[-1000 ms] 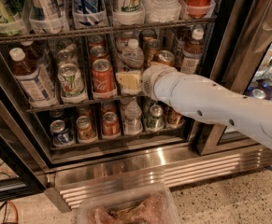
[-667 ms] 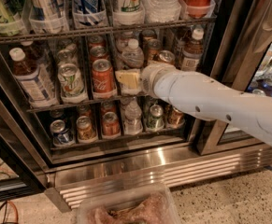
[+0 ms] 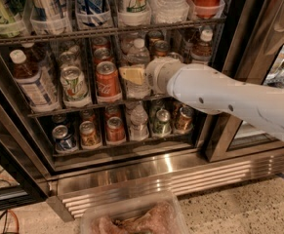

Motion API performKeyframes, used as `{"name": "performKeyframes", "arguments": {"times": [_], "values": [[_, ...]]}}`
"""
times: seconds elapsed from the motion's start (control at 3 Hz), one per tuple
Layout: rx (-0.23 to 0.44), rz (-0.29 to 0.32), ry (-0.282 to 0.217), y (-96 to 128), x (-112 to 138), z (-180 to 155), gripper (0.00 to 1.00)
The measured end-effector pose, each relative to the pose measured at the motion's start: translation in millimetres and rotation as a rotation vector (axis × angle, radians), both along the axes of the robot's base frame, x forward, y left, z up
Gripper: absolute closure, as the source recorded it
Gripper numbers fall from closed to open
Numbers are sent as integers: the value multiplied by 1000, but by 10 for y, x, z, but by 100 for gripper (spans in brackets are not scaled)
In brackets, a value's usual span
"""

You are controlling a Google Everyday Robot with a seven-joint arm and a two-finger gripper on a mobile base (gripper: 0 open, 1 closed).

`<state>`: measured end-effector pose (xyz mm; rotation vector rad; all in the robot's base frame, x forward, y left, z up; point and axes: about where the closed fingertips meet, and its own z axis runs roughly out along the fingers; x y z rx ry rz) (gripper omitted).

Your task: Pick water bottle from middle shelf of fridge

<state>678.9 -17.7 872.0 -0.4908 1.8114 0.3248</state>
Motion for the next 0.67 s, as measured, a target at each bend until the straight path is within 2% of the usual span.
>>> {"name": "performKeyframes", "arguments": {"times": [0.33, 0.67], "values": [[-1, 2, 3, 6, 65, -5, 23], [8, 28, 16, 40, 69, -17, 42]]}}
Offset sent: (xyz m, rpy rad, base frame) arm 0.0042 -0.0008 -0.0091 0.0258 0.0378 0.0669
